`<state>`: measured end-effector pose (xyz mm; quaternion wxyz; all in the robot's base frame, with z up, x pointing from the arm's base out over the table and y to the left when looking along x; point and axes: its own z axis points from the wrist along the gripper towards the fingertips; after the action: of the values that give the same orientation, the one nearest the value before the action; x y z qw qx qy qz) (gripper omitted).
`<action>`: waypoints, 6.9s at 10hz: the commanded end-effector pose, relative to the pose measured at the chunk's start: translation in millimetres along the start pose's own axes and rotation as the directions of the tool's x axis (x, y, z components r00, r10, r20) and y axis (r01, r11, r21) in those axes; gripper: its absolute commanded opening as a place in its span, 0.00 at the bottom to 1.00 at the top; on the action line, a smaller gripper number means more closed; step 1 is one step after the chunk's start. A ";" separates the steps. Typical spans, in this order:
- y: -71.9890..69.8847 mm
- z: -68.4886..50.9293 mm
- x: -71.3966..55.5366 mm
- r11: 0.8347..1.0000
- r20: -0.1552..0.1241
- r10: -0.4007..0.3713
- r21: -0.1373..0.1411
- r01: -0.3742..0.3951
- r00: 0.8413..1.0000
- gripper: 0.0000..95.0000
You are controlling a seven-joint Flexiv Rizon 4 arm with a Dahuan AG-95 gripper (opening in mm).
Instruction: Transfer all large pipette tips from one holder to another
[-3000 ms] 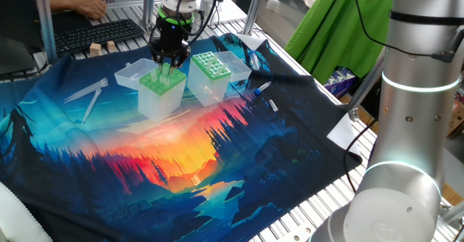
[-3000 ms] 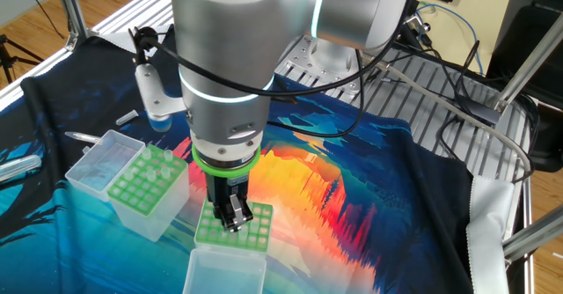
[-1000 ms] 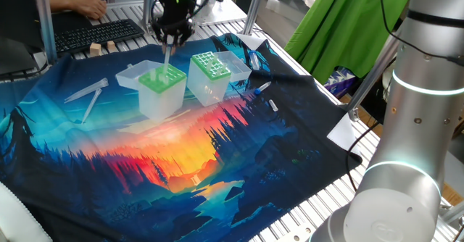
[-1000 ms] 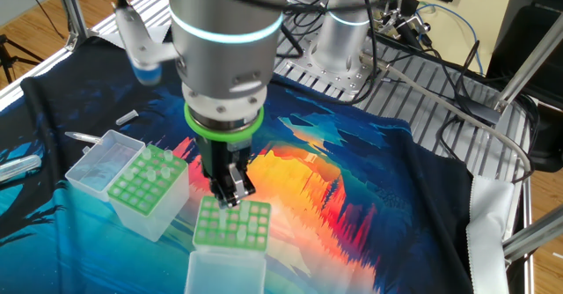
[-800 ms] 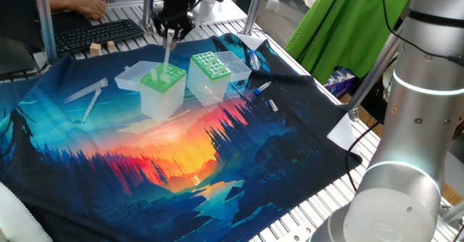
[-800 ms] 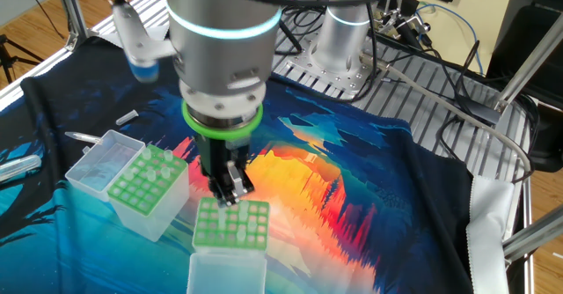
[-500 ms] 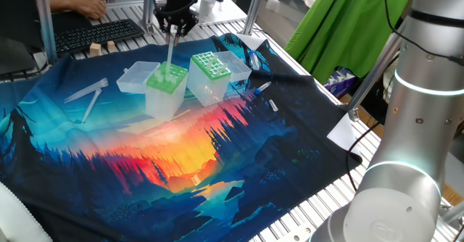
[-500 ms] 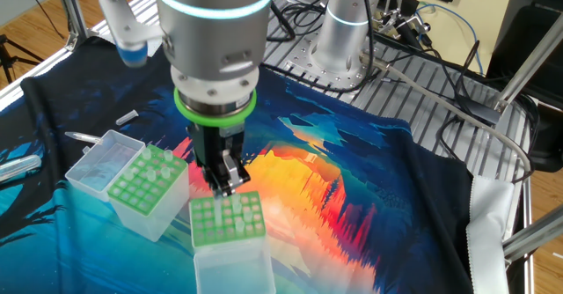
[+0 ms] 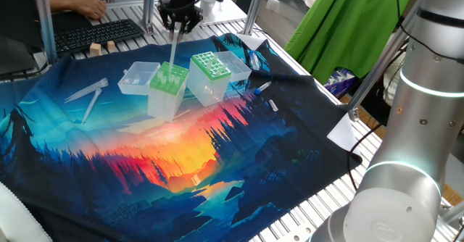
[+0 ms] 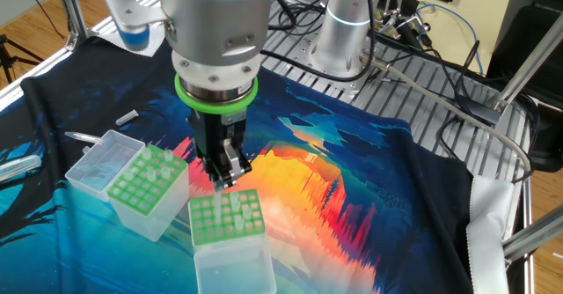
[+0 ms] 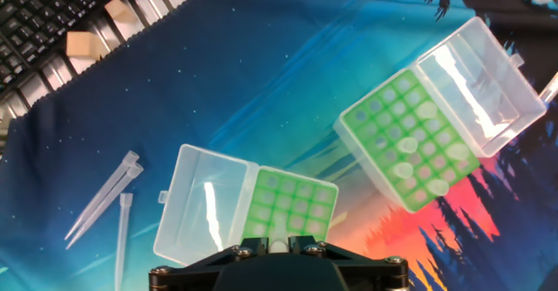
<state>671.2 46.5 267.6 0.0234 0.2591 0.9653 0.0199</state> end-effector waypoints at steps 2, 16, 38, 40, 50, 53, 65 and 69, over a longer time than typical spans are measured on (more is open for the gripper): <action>1.1 -6.9 -2.1 1.000 -0.012 -0.002 0.002 0.002 1.000 0.00; -52.3 -16.1 -83.2 0.974 -0.015 -0.224 0.011 0.224 0.974 0.00; -99.8 -6.5 -95.4 0.955 -0.026 -0.298 -0.017 0.297 0.954 0.00; -98.8 -5.7 -93.7 0.954 -0.024 -0.299 -0.013 0.298 0.954 0.00; -96.6 -7.7 -93.5 0.958 -0.016 -0.288 -0.009 0.288 0.957 0.00; -96.8 -8.3 -95.3 0.960 -0.019 -0.281 -0.010 0.281 0.959 0.00; -91.7 -8.0 -99.9 0.962 -0.021 -0.275 -0.010 0.274 0.961 0.00; -89.9 -7.3 -101.7 0.964 -0.020 -0.267 -0.013 0.267 0.963 0.00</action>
<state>714.7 -81.9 273.6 0.0162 0.1269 0.9915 0.0241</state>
